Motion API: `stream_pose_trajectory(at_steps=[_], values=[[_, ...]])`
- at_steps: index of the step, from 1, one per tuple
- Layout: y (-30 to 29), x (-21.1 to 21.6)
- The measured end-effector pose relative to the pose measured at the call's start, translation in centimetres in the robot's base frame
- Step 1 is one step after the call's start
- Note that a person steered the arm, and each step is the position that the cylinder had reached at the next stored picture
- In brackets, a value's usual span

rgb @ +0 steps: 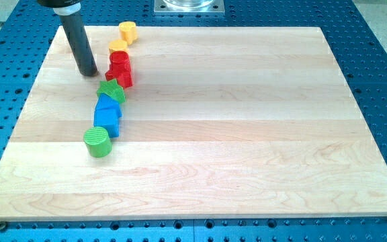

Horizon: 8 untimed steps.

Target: Push the green blocks and blue blocks towards the bottom

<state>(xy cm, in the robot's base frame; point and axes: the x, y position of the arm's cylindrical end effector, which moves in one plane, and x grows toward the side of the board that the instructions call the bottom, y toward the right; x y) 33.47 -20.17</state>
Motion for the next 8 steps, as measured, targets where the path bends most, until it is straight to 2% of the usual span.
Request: stream_pose_trajectory(at_steps=[3,4,5,7,8], values=[[2.2,0.3],[1.8,-1.8],[2.0,-1.8],[2.4,-1.3],[3.6,1.1]])
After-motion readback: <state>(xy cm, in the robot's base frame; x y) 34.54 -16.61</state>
